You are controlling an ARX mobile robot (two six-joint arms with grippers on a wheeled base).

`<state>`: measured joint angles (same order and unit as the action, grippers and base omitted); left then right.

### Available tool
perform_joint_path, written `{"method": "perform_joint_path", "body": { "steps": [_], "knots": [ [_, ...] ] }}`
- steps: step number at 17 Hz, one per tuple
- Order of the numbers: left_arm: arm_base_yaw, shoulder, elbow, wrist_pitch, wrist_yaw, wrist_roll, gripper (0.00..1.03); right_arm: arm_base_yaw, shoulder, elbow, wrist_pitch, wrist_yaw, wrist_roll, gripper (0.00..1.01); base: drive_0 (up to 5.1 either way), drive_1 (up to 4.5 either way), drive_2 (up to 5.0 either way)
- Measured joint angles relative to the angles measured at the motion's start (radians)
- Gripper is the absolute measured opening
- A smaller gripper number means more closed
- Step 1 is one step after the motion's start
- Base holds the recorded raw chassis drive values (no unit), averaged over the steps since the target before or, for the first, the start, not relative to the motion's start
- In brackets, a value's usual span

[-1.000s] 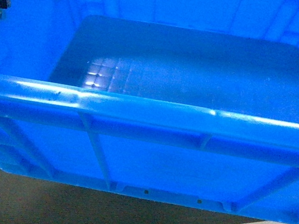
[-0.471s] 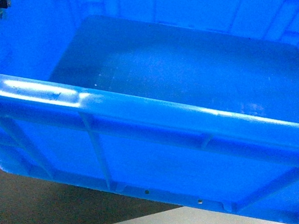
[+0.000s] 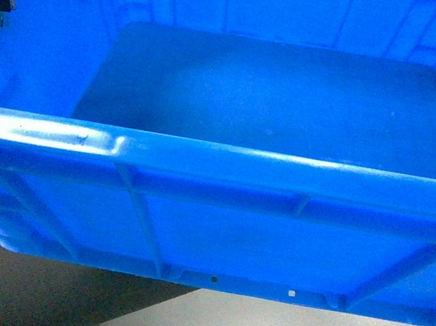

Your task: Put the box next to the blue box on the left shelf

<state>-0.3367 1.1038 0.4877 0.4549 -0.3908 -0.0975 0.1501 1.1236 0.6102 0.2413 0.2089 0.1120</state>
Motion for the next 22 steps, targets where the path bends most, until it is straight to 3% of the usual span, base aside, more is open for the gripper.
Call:
{"method": "perform_joint_path", "body": {
  "steps": [22],
  "knots": [
    [0.0,0.0,0.0,0.001,0.002,0.0,0.12,0.0,0.0,0.0,0.0,0.0,0.0,0.2,-1.5,-1.55,-1.5]
  ]
}}
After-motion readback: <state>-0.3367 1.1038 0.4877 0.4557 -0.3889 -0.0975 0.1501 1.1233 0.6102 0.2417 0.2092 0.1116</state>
